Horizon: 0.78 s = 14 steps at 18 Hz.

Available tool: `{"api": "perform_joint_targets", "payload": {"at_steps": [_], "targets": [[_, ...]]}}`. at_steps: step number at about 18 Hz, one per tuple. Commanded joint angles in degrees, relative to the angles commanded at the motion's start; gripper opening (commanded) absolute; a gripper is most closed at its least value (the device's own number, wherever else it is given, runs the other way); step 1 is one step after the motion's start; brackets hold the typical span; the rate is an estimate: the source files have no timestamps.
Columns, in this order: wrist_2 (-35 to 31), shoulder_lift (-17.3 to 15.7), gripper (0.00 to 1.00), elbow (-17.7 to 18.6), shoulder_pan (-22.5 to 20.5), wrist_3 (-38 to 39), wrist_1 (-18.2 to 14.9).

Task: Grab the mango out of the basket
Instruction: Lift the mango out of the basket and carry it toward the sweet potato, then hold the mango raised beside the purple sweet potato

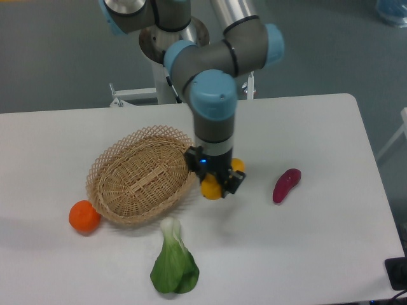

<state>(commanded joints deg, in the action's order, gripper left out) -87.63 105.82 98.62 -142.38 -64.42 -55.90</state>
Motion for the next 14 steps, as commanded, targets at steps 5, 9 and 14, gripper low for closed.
{"api": "perform_joint_targets", "payload": {"at_steps": [5, 9, 14], "targets": [[0.0, 0.79, 0.15, -0.18, -2.99, 0.0, 0.09], [0.0, 0.79, 0.14, -0.09, -4.04, 0.0, 0.09], [0.0, 0.88, 0.16, -0.18, -5.72, -1.22, 0.0]]}}
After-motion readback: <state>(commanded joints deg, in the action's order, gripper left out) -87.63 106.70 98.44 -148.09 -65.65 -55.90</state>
